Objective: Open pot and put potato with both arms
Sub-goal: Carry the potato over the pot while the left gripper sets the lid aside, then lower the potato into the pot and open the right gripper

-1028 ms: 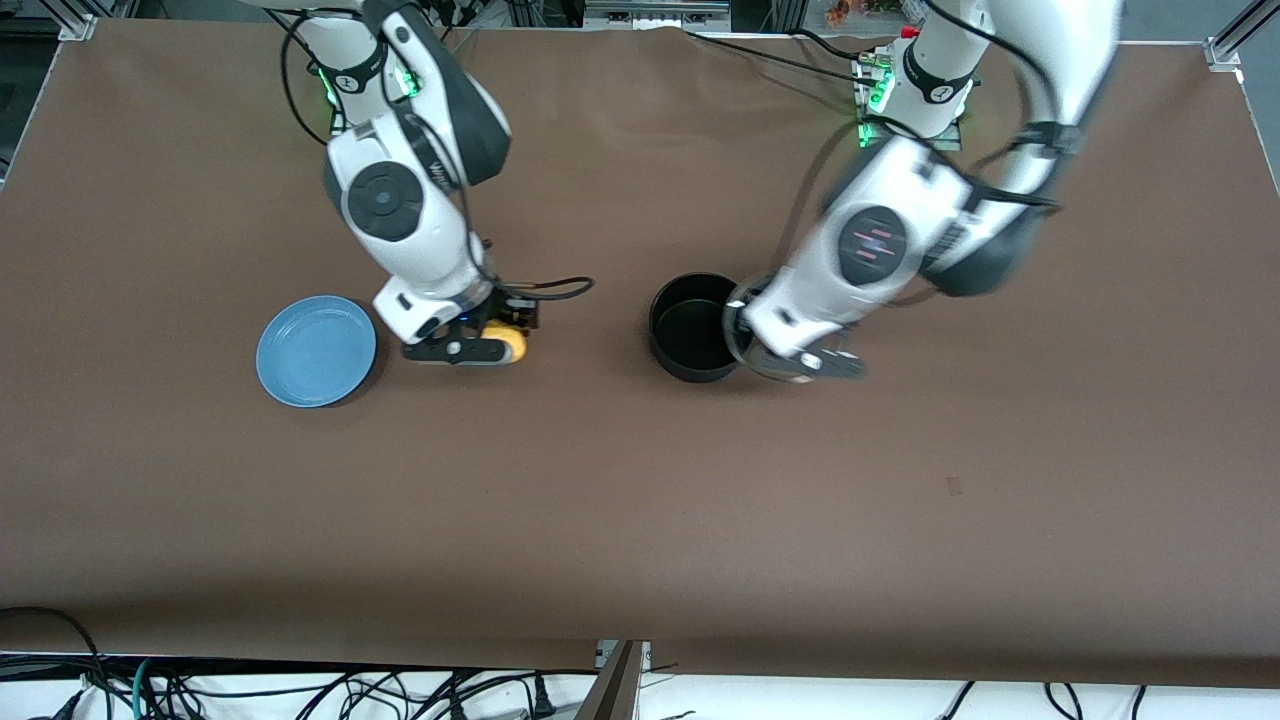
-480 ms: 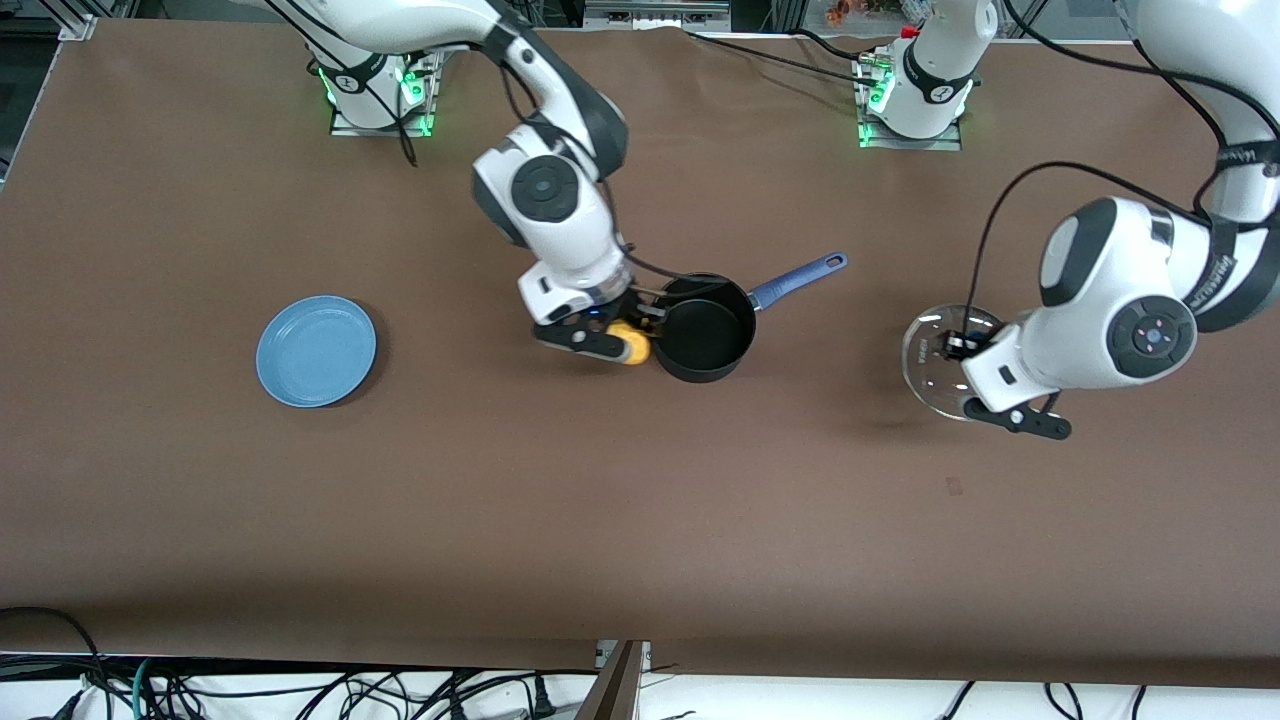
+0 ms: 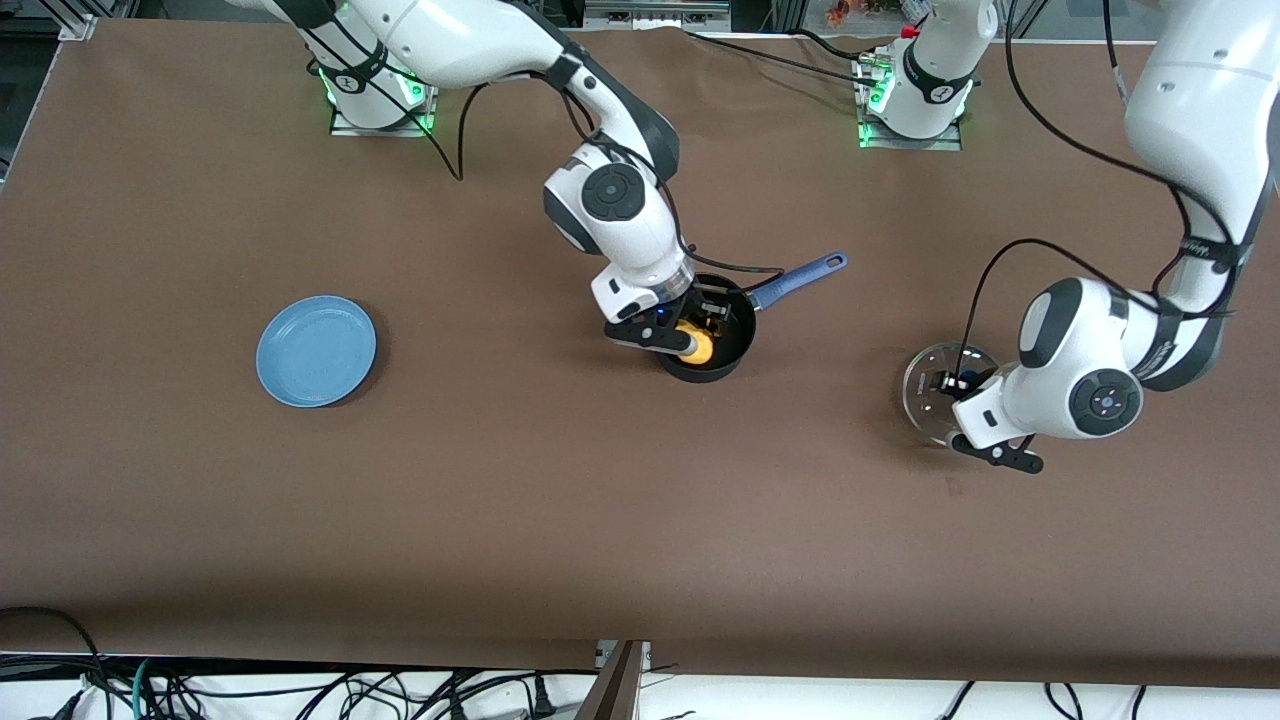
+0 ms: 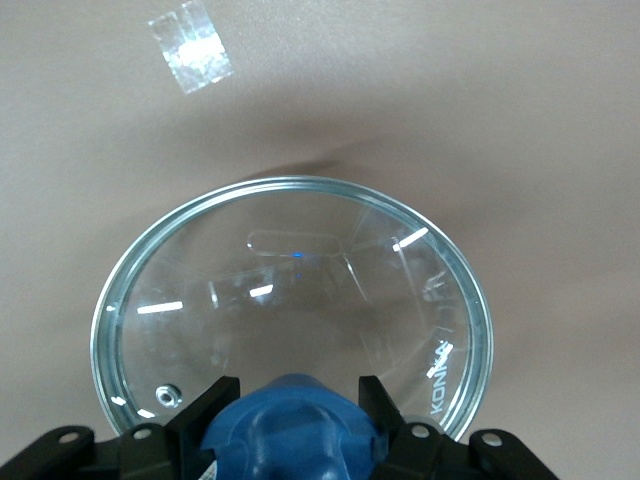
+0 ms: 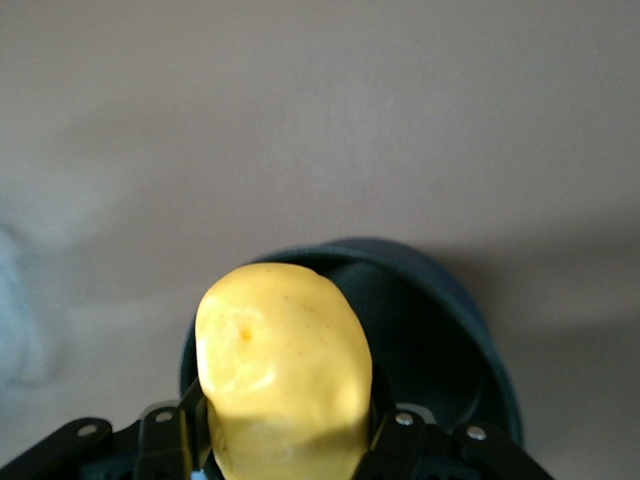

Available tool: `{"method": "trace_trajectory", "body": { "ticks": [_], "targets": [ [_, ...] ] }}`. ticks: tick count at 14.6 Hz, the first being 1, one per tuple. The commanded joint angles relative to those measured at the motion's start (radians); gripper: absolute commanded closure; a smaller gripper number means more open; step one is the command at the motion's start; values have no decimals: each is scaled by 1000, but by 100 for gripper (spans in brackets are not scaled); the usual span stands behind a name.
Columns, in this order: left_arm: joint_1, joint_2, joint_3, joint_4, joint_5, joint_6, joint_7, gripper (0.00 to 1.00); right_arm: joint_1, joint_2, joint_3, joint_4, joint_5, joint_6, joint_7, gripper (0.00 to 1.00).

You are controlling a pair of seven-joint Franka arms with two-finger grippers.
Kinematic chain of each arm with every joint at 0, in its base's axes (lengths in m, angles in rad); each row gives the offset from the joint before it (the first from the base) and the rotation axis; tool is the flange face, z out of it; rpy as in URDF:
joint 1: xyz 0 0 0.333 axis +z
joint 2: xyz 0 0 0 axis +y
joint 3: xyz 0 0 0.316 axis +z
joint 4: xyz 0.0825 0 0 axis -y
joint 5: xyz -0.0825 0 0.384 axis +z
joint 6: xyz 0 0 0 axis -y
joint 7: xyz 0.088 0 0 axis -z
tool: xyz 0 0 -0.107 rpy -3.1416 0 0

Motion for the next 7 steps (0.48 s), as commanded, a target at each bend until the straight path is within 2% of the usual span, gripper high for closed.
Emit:
{"method": "trace_trajectory", "body": {
  "ticks": [1, 5, 6, 7],
  "targets": [
    [-2, 28, 10, 21, 24, 55, 18, 100, 20, 42, -7, 40, 10, 8, 9, 59],
    [2, 44, 15, 21, 24, 70, 20, 100, 33, 48, -7, 40, 17, 0, 6, 59],
    [2, 46, 15, 21, 29, 72, 20, 94, 32, 47, -7, 40, 25, 0, 4, 55],
    [2, 49, 16, 21, 35, 80, 20, 77, 30, 47, -7, 40, 27, 0, 4, 35]
  ]
}}
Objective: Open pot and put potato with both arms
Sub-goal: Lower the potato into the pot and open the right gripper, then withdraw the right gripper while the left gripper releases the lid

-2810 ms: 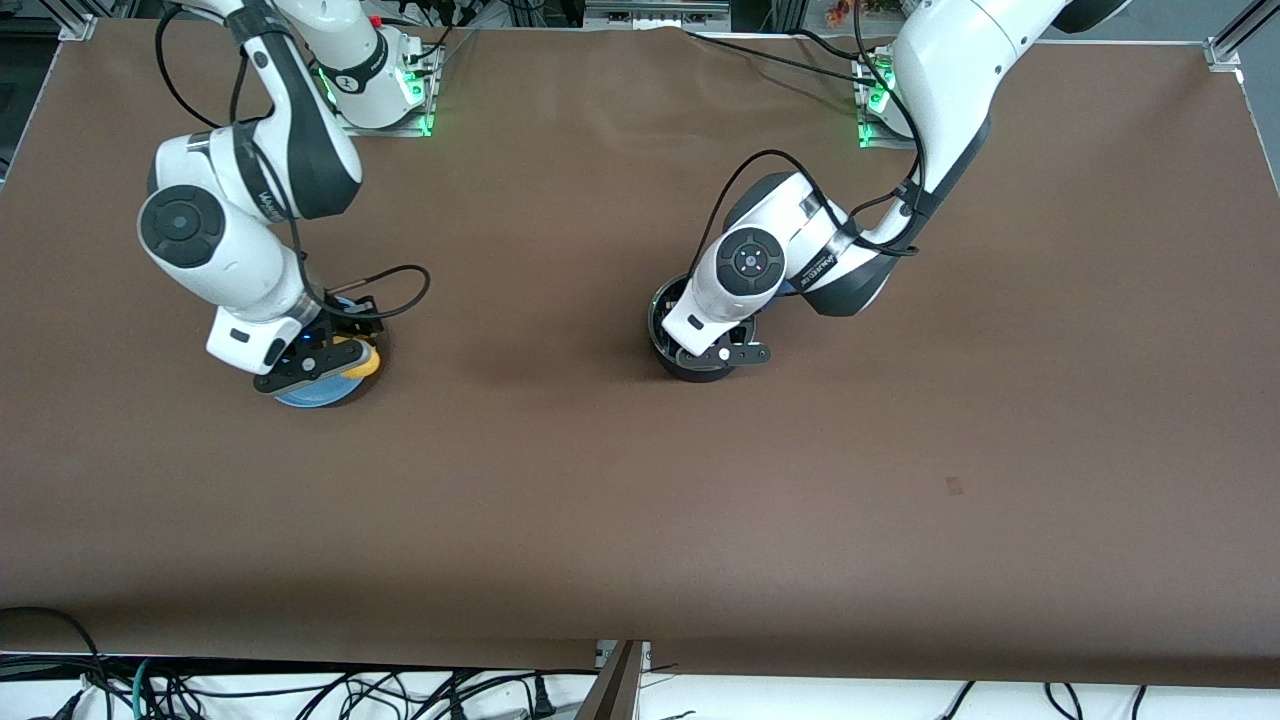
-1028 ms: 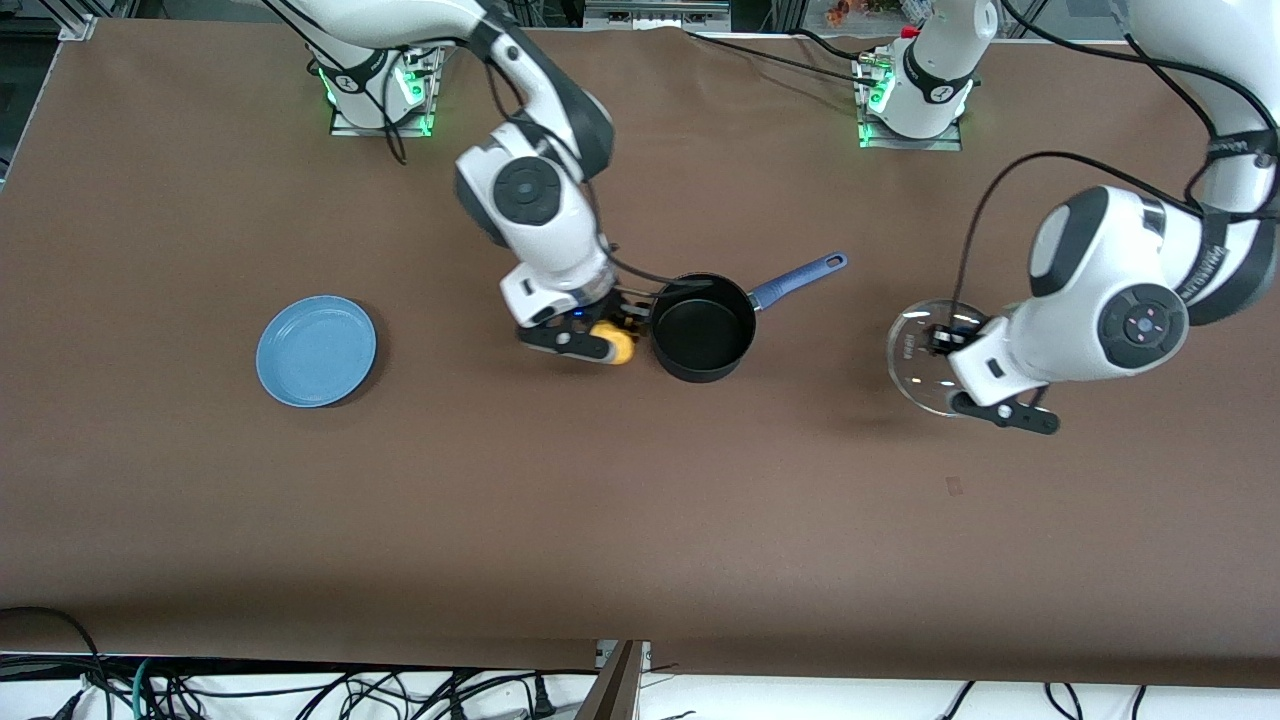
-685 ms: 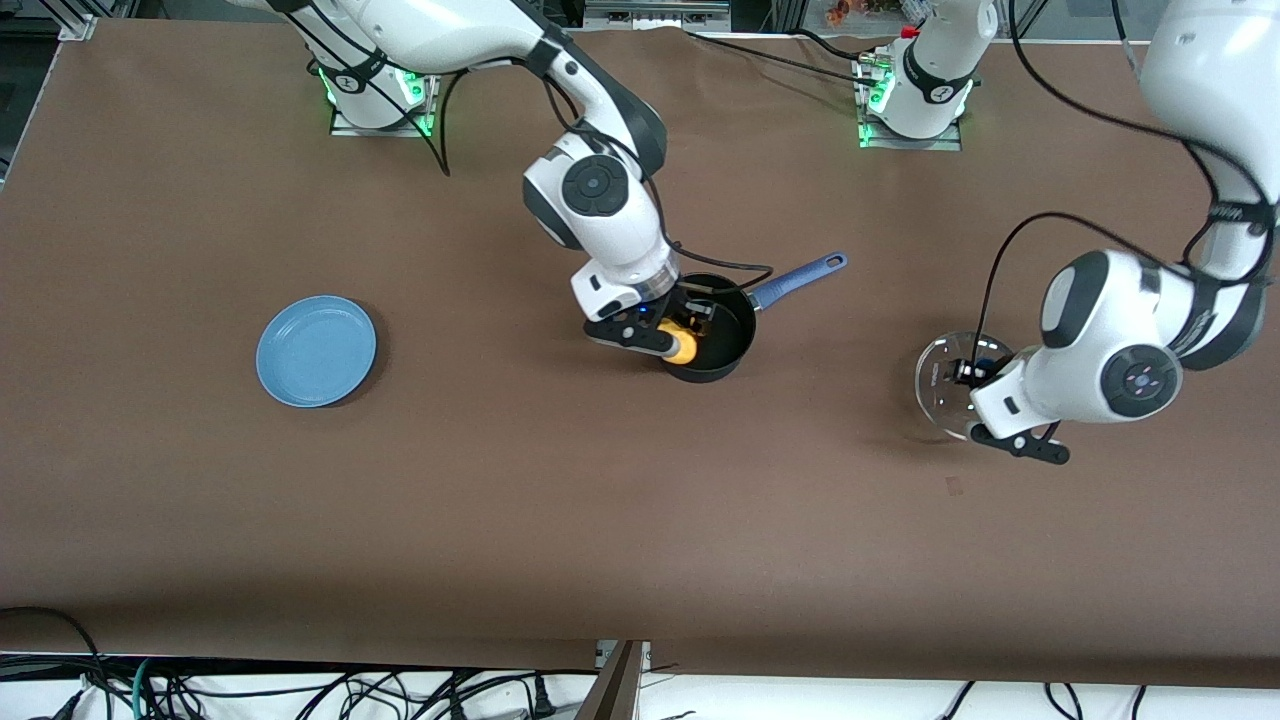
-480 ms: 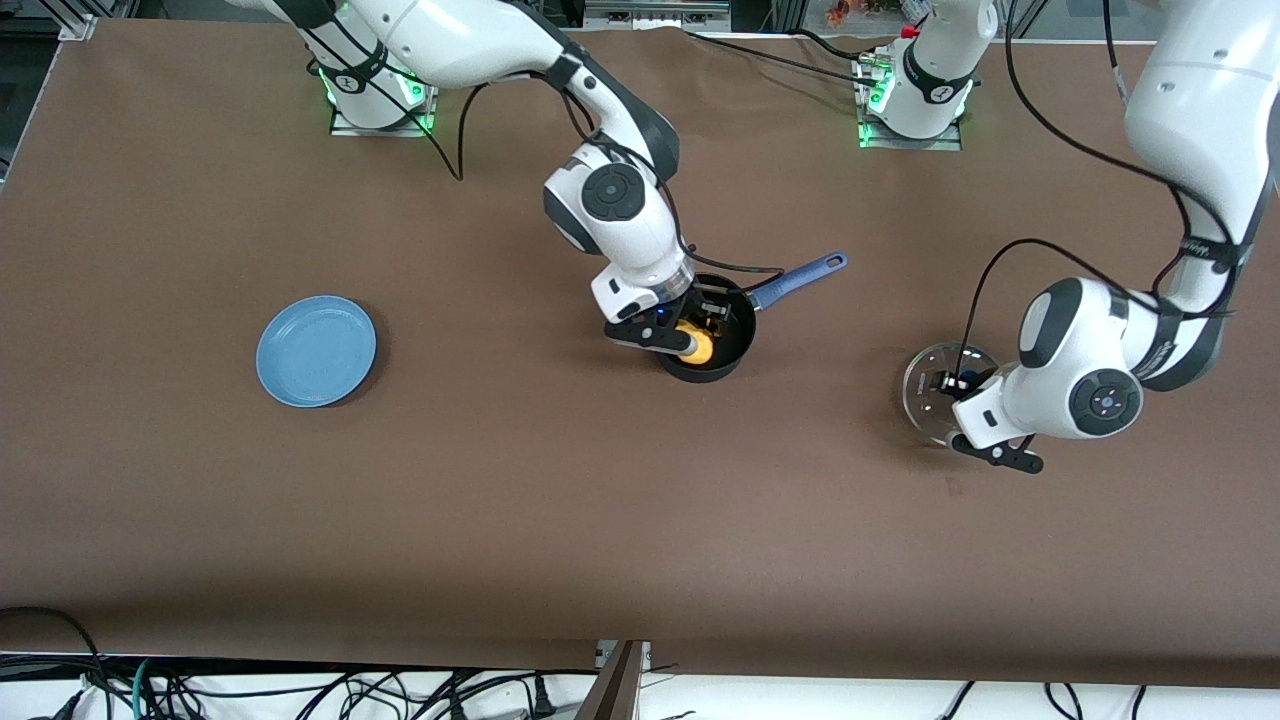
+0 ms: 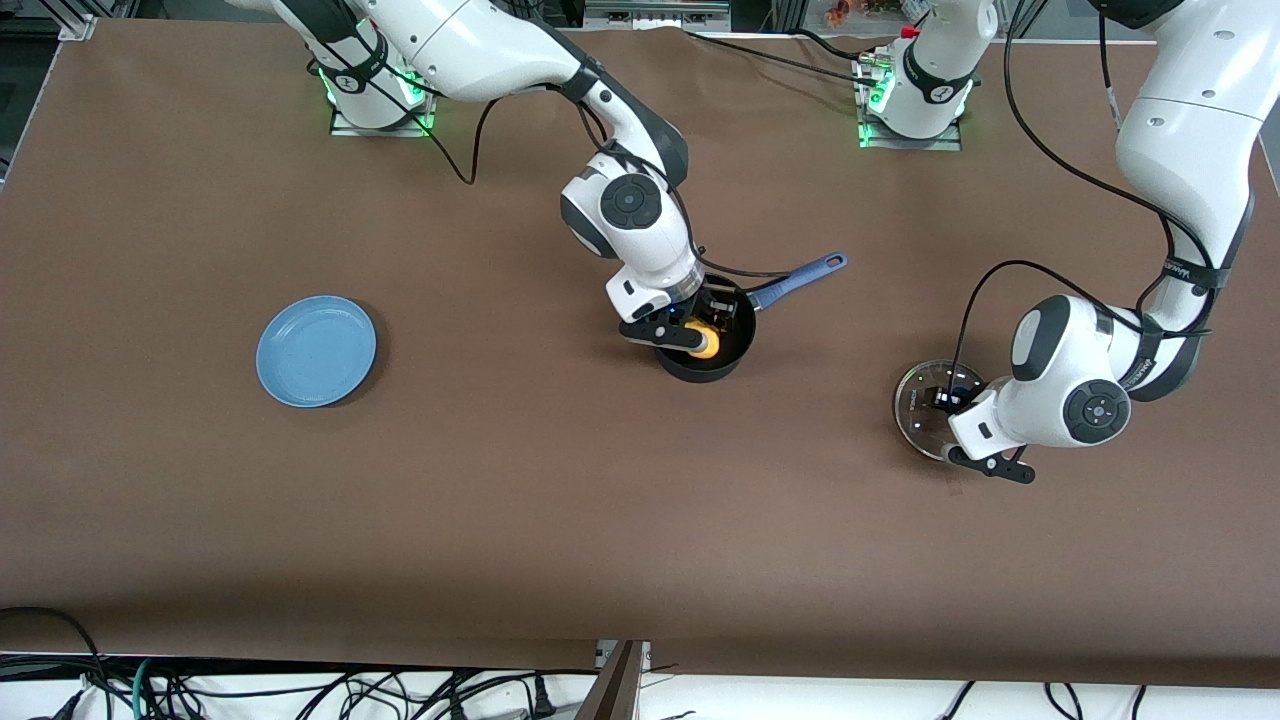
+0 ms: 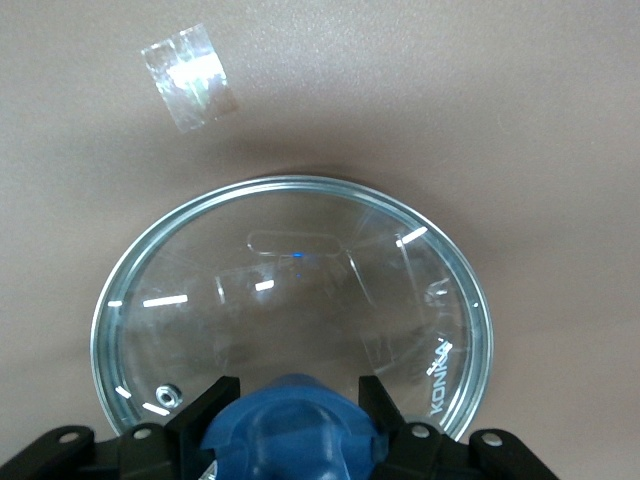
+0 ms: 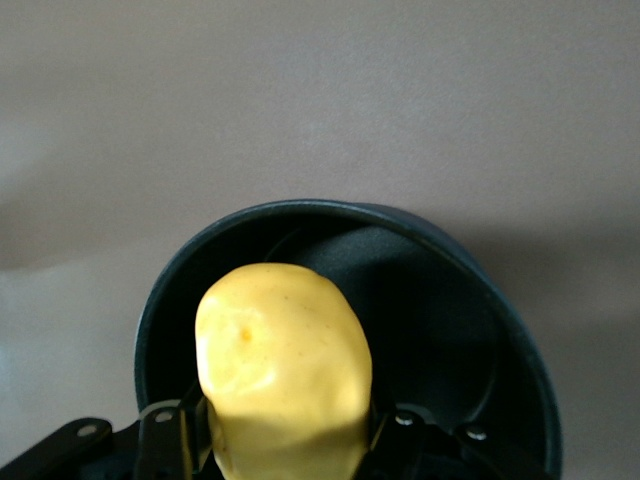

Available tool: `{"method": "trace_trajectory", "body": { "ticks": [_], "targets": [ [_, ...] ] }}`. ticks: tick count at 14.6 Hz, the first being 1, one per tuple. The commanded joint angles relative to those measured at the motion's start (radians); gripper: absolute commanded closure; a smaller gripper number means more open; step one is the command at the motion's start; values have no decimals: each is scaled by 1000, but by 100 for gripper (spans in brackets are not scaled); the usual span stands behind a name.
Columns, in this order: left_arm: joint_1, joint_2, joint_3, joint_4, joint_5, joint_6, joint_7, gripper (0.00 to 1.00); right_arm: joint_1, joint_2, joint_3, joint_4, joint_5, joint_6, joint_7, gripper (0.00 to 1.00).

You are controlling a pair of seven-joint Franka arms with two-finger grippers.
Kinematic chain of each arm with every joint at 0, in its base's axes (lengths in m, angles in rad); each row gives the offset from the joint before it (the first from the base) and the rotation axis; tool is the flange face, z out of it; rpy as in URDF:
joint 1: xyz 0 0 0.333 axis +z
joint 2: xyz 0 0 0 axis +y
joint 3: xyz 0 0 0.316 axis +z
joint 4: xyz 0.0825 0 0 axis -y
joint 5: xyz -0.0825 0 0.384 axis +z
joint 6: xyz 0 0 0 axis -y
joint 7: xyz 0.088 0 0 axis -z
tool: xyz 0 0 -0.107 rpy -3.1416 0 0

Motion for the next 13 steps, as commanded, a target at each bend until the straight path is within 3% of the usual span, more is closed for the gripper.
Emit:
{"method": "trace_trajectory", "body": {
  "ticks": [1, 3, 5, 9, 13],
  "targets": [
    [1, 6, 3, 18, 33, 8, 17, 64, 12, 11, -7, 33, 19, -13, 3, 0],
    [1, 7, 4, 18, 33, 8, 21, 54, 6, -4, -8, 33, 19, -39, -2, 0],
    [5, 7, 5, 18, 30, 10, 66, 0, 0, -32, -13, 86, 12, -188, -13, 0],
    [28, 3, 4, 19, 17, 10, 115, 0, -41, -75, -21, 243, 9, -514, -75, 0],
    [31, -6, -1, 19, 4, 4, 113, 0, -188, -205, -18, 248, 9, -733, -366, 0]
  ]
}}
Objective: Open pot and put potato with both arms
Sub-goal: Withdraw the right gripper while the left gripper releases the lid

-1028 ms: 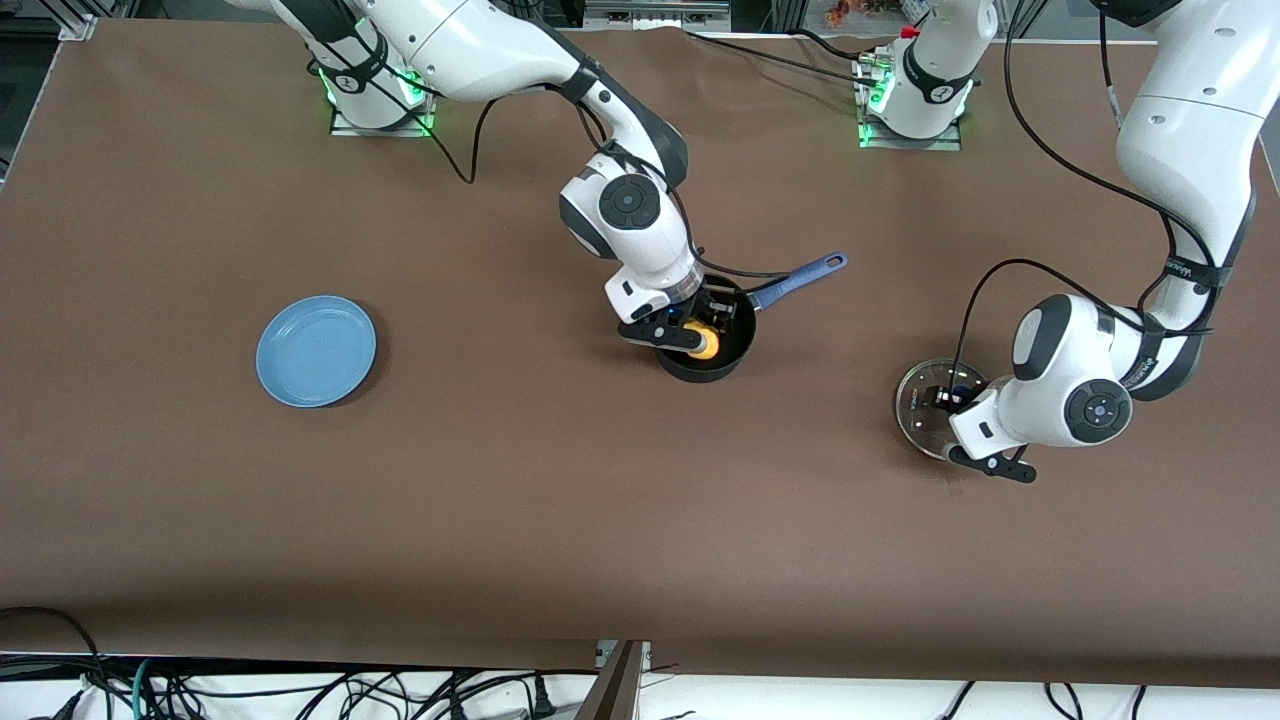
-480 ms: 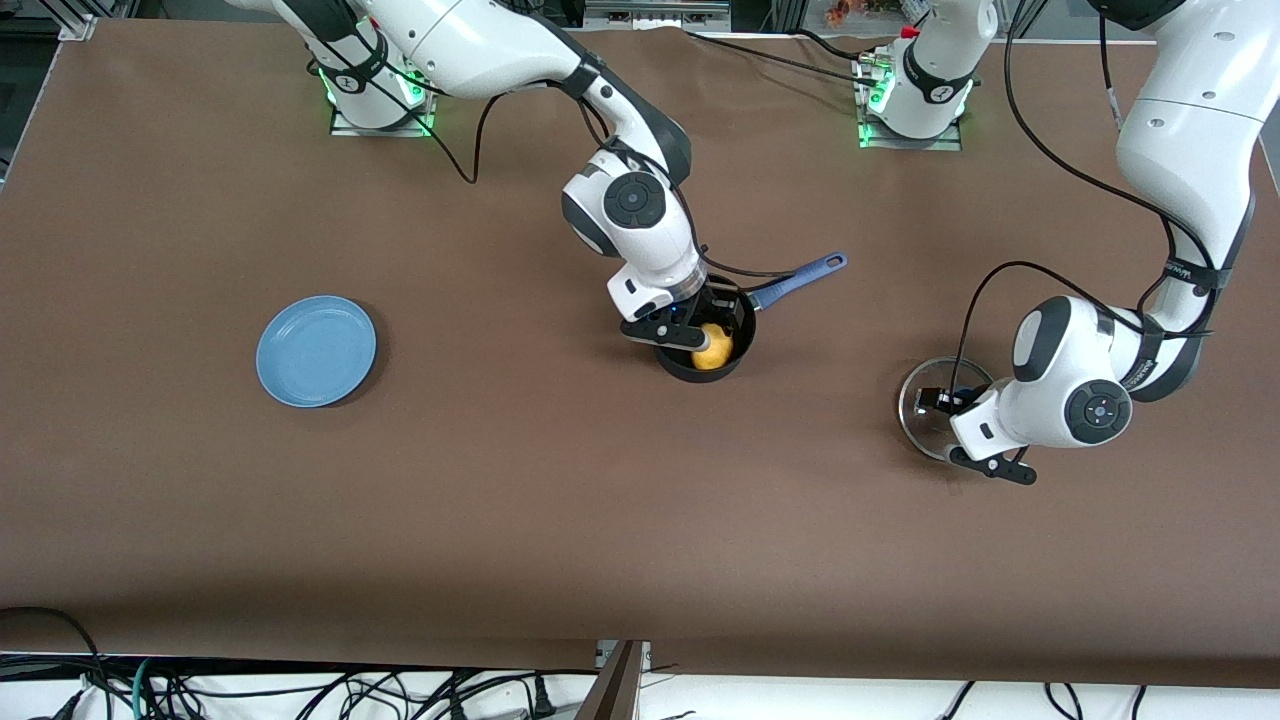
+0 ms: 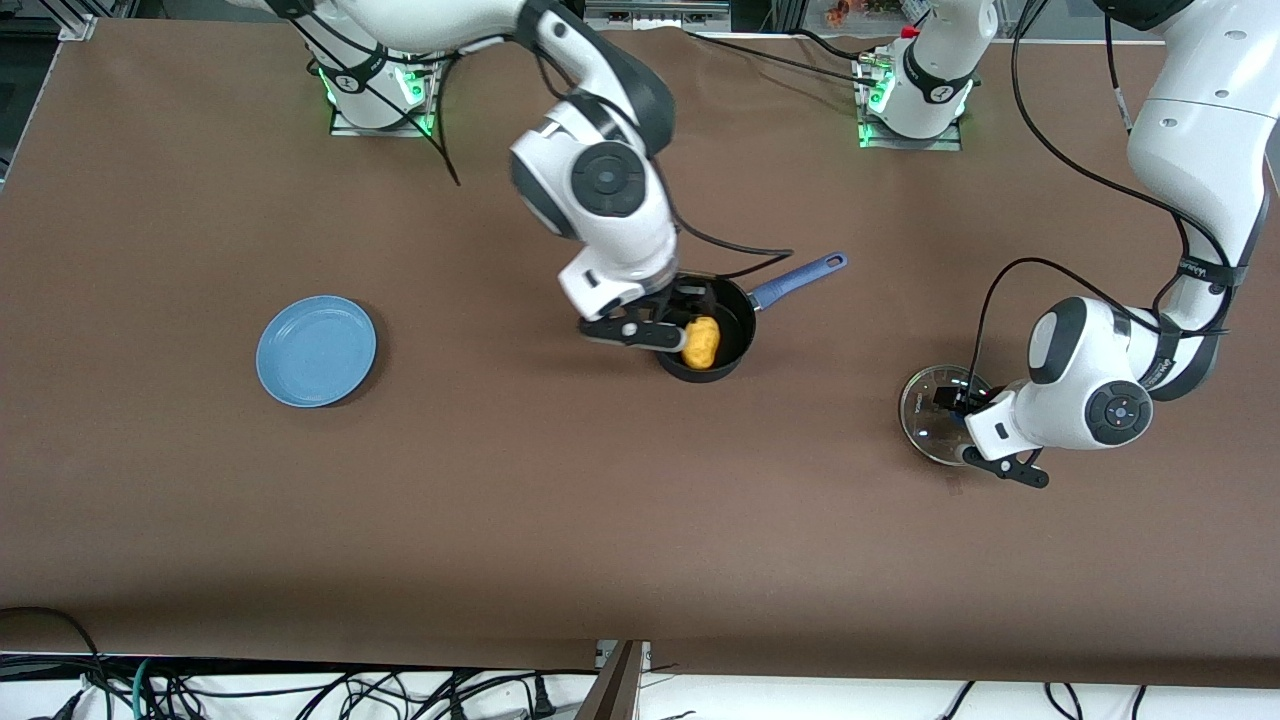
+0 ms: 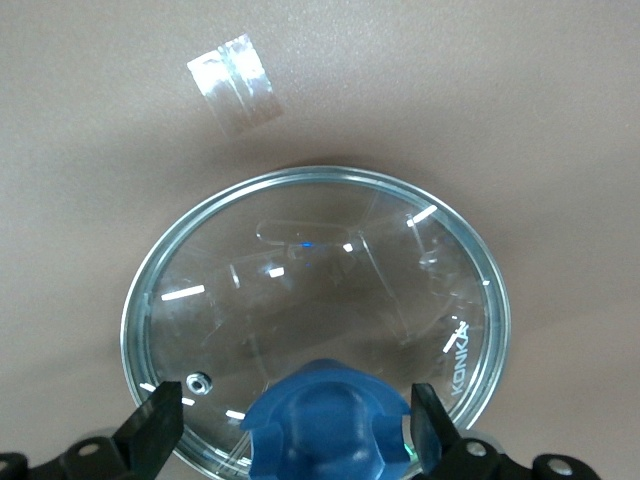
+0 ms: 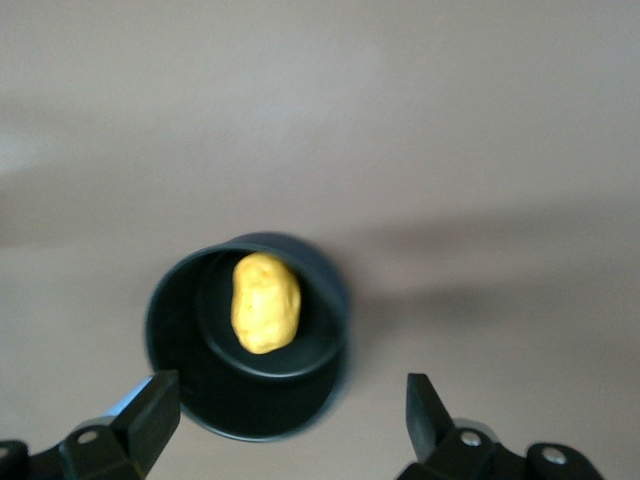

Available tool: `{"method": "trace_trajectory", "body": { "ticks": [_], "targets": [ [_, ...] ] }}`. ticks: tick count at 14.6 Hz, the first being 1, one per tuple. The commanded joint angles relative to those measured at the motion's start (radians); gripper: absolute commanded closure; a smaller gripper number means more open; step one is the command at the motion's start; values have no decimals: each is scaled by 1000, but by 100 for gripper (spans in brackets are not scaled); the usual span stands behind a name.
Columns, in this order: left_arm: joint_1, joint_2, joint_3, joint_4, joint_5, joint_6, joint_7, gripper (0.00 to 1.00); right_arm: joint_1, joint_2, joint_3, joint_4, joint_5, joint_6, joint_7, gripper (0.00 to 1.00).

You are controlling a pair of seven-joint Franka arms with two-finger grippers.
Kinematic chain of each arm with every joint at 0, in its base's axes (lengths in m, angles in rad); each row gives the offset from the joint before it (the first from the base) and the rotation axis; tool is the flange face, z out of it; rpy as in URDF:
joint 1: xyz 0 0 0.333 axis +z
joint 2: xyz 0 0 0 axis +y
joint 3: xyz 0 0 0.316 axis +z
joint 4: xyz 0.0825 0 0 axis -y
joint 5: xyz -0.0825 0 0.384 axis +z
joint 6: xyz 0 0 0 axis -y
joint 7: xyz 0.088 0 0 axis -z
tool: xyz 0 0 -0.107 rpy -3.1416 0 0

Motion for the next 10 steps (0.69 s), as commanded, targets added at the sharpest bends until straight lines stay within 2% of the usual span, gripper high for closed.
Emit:
{"method": "trace_trajectory", "body": {
  "ticks": [1, 5, 7, 8, 10],
  "targets": [
    [8, -31, -13, 9, -16, -12, 23, 0, -124, -100, 10, -8, 5, -173, -201, 0],
    [8, -131, -33, 9, -61, -19, 25, 0, -278, -206, -25, -8, -57, -381, -500, 0],
    [6, -160, -59, 10, -61, -35, 23, 0, -316, -245, -86, -10, -61, -473, -645, 0],
    [4, -181, -73, 9, -61, -36, 19, 0, -338, -270, -117, -10, -58, -503, -728, 0],
    [6, -221, -87, 10, -64, -36, 11, 0, -413, -303, -123, -13, -57, -518, -825, 0]
  ]
}}
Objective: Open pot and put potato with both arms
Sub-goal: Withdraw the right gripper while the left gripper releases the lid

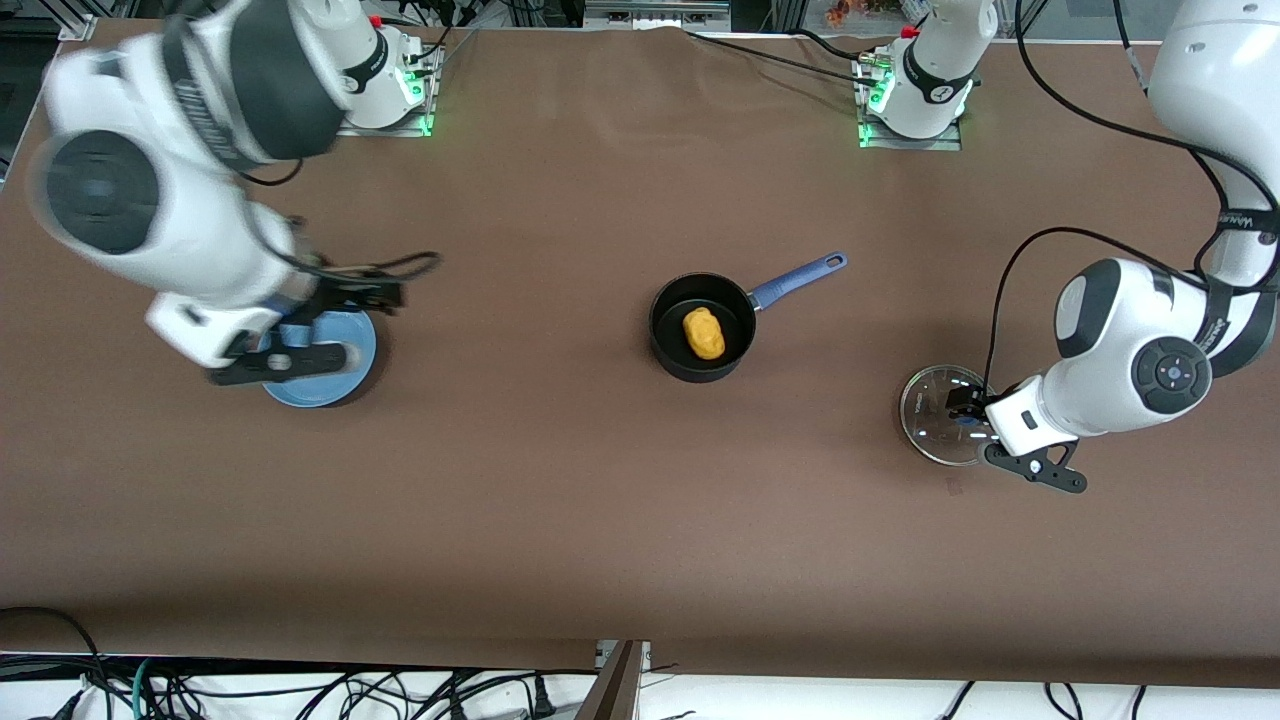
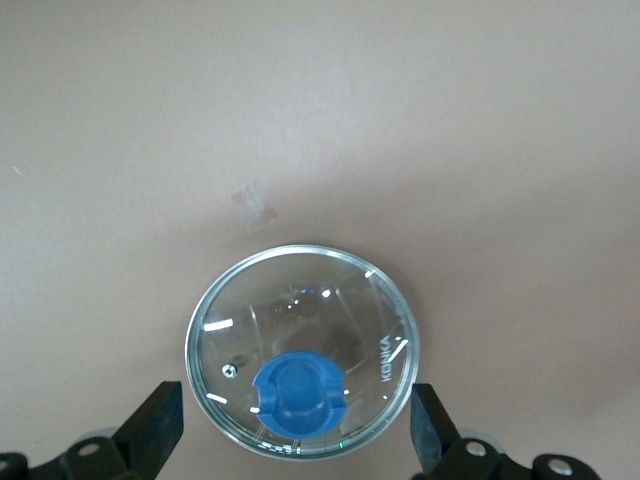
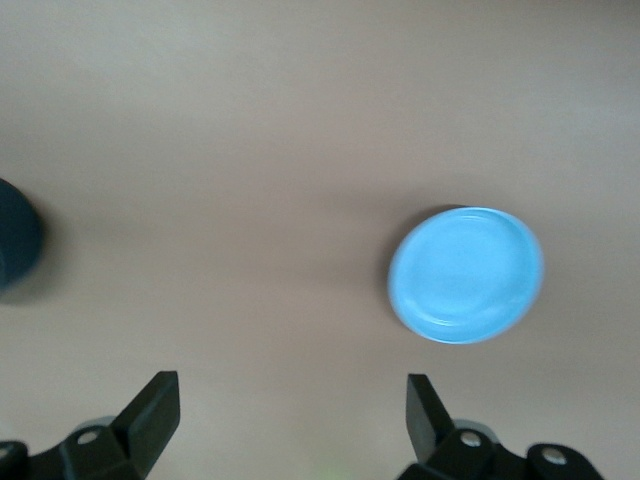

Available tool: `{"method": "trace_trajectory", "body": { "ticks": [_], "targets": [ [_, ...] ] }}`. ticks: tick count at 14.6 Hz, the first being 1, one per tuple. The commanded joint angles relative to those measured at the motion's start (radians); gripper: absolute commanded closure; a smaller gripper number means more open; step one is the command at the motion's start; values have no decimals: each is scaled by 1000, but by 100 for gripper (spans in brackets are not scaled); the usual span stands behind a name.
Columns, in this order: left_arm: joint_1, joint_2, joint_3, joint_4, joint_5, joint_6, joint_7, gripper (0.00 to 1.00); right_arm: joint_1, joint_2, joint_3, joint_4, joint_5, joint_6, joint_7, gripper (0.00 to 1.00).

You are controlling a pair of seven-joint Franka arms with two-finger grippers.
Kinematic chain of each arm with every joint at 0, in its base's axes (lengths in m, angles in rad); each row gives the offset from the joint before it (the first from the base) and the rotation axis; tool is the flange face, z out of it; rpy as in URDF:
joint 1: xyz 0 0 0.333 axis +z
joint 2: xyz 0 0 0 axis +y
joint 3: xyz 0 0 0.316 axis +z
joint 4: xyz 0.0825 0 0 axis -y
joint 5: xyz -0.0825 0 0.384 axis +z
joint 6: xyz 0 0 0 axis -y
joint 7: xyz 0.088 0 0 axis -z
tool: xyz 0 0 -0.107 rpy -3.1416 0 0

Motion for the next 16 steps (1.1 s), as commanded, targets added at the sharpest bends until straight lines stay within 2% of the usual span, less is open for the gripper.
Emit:
{"method": "trace_trajectory", "body": {
  "ticks": [1, 2, 4, 5, 9, 11, 13, 15, 16],
  "targets": [
    [4, -86, -17, -14, -26, -17, 12, 0, -92, -74, 2, -50, -1, -26, -92, 0],
    [7, -113, -30, 0, -37, -30, 12, 0, -111, -125, 2, -104, -1, -34, -80, 0],
    [7, -169, -40, 49, -52, -151, 17, 0, -135, -222, 5, -228, -9, -16, -75, 0],
    [7, -187, -47, 81, -71, -215, 19, 0, -157, -239, 5, -254, -6, -2, -93, 0],
    [6, -229, -58, 240, -152, -429, 16, 0, -192, -326, 5, -262, -6, 14, -93, 0],
    [6, -241, -58, 282, -158, -471, 19, 0, -232, -349, 0, -293, -4, 3, -97, 0],
    [4, -241, -73, 291, -158, -501, 17, 0, -252, -375, -1, -326, -14, 12, -97, 0],
    [-20, -314, -64, 268, -161, -506, 9, 0, -251, -377, 0, -331, -17, 9, -103, 0],
    [-68, -343, -35, 239, -164, -508, -13, 0, -251, -377, 5, -333, -32, 9, -130, 0]
  ]
}}
